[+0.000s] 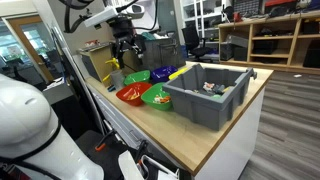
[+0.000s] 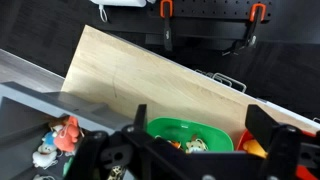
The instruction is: Put the clear plastic in the green bowl to the left
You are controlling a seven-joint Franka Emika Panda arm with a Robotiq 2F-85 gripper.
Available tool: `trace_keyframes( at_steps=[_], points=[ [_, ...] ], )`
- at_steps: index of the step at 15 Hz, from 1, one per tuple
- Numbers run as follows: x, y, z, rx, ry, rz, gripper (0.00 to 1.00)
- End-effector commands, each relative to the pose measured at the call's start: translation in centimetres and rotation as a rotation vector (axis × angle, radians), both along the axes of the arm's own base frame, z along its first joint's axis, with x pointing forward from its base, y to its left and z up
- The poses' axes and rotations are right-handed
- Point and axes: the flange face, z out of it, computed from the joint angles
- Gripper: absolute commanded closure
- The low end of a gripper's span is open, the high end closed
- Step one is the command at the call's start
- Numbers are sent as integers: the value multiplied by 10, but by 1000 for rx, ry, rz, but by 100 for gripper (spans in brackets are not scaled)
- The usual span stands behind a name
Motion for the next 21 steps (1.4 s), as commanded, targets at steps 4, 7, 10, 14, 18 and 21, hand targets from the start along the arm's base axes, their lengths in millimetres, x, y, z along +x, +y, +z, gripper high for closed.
trace_keyframes(
  at_steps=[4,7,10,14,18,21],
  points=[
    [0,0,0,0,1,0,0],
    [3,2,-1,1,-12,24,0],
    [17,-5,-5,2,-52,6,0],
    [37,-22,-15,12,-107,-14,0],
    [60,-49,-22,21,-163,-75,0],
    [80,-79,-25,16,-201,-147,0]
  ],
)
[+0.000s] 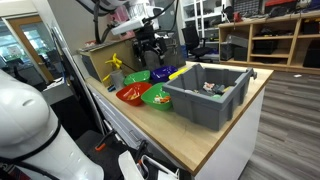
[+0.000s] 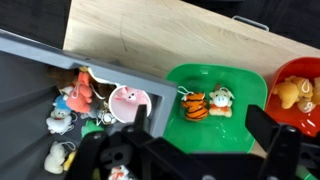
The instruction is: Put the clear plastic in the green bowl to the left
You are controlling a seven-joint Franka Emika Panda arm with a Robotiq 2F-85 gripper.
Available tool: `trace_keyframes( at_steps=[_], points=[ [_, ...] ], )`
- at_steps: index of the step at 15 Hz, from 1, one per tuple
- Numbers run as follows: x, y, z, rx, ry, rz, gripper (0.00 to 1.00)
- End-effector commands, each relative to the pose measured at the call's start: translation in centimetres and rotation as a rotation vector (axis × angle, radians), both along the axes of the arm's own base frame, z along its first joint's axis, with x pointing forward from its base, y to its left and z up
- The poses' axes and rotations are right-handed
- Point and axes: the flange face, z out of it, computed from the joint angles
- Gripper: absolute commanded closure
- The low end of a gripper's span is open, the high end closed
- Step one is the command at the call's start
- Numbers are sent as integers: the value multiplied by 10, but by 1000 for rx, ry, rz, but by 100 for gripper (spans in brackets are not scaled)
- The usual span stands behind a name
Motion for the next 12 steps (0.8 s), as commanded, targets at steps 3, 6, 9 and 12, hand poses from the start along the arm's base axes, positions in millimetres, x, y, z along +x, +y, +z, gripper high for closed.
trace_keyframes(
  at_steps=[3,6,9,12],
  points=[
    [42,-60,-3,-5,-62,-136,0],
    [59,-93,-10,-2,-80,-232,0],
    [73,-117,-23,7,-93,-338,0],
    [85,-137,-33,11,-111,-441,0]
  ],
)
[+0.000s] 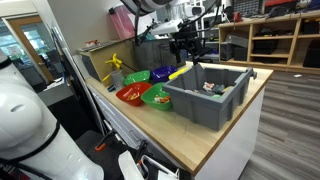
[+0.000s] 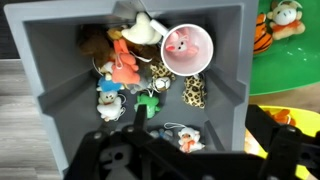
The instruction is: Put the clear plastic in the green bowl to the left
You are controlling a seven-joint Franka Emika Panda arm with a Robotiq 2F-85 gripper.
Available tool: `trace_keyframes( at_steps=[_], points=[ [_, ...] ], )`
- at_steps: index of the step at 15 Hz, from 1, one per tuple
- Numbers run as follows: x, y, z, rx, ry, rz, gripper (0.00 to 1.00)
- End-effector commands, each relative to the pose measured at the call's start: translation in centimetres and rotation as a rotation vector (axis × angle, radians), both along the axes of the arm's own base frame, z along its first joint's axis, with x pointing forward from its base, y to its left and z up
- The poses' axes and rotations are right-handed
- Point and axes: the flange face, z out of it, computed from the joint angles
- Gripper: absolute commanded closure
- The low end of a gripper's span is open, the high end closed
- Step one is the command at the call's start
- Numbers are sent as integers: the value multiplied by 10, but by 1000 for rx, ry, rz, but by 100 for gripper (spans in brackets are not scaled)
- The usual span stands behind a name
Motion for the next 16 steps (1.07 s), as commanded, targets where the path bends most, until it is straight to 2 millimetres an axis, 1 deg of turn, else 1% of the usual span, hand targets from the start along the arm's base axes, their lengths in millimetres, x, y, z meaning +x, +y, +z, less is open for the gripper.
trace_keyframes(
  at_steps=[1,4,7,12,16],
  points=[
    [21,-24,-10,2,-26,-126,0],
    [30,-37,-20,-10,-50,-210,0],
    [36,-46,-33,-30,-66,-283,0],
    [37,-61,-59,-58,-76,-385,0],
    [31,-72,-86,-60,-64,-453,0]
  ],
)
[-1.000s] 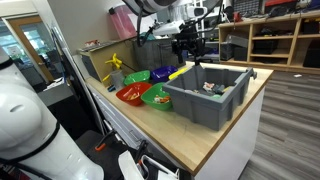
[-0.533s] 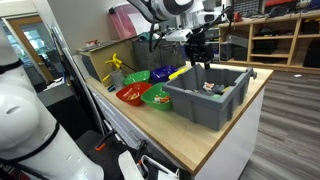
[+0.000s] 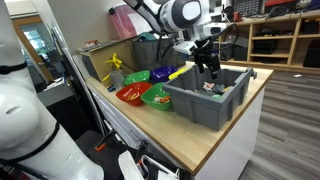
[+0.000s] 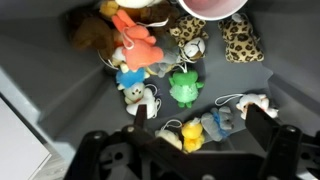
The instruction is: Put the clear plastic in the green bowl to the left
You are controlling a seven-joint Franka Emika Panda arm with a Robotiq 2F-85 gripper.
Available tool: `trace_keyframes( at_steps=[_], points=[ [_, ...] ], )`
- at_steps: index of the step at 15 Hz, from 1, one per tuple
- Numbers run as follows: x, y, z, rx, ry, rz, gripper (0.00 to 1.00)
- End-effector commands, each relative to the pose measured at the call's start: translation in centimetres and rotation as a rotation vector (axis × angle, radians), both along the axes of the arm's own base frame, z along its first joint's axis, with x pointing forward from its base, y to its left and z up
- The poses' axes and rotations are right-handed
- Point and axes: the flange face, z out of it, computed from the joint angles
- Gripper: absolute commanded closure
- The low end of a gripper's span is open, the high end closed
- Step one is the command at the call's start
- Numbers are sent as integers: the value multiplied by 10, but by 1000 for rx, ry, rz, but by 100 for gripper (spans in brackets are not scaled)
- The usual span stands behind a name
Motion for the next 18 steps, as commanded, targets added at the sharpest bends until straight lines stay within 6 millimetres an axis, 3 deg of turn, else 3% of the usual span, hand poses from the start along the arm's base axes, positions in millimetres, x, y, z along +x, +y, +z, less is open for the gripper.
trace_keyframes(
  at_steps=[1,6,12,18],
  points=[
    [0,-8,-22,6,3,-75,0],
    [5,6,-55,50,21,-125,0],
    [18,29,-79,102,6,-147,0],
    [15,27,-97,106,-3,-178,0]
  ],
)
